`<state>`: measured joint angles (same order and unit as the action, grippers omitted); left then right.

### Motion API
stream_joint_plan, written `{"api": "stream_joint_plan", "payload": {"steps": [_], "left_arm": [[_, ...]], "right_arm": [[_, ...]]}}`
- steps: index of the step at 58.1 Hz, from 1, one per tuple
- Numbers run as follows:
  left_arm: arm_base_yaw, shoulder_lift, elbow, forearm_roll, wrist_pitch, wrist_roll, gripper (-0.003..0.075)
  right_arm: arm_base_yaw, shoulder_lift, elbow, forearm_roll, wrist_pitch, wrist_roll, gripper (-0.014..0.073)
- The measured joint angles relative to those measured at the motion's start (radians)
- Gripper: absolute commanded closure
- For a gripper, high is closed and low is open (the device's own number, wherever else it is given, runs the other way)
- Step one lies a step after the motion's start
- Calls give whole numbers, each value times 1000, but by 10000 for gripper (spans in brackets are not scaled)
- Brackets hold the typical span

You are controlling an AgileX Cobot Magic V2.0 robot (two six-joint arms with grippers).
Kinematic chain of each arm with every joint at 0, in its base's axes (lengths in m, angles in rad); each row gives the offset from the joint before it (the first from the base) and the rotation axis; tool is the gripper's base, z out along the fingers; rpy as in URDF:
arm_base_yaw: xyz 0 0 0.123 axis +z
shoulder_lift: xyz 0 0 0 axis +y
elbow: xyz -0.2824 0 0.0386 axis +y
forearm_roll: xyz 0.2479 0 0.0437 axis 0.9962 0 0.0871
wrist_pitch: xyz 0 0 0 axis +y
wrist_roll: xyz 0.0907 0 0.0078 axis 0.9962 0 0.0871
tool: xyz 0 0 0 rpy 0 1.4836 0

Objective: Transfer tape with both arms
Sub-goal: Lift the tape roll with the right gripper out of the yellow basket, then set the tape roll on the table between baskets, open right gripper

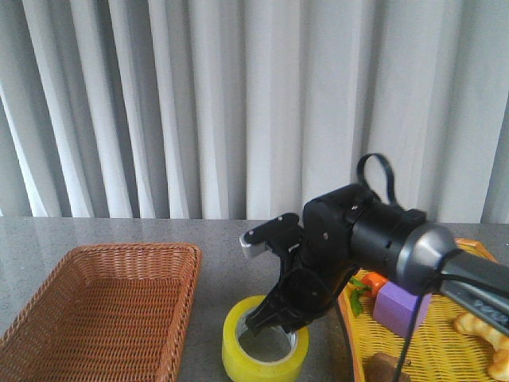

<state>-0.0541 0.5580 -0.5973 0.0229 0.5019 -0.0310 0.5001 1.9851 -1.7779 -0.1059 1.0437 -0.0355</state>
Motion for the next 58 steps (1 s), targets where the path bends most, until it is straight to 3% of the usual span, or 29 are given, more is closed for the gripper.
{"api": "stream_joint_plan", "payload": {"steps": [8,25,42,58], "left_arm": [[0,0,0,0,0,0,132],[0,0,0,0,0,0,132],[0,0,0,0,0,0,132],[0,0,0,0,0,0,132]], "right_arm": [[0,44,0,-14,-35,0,414],[0,41,-2,-10,-108,3,222],[0,-132,27,40,-101,30,228],[-1,-519,389,18,-265,78,232]]}}
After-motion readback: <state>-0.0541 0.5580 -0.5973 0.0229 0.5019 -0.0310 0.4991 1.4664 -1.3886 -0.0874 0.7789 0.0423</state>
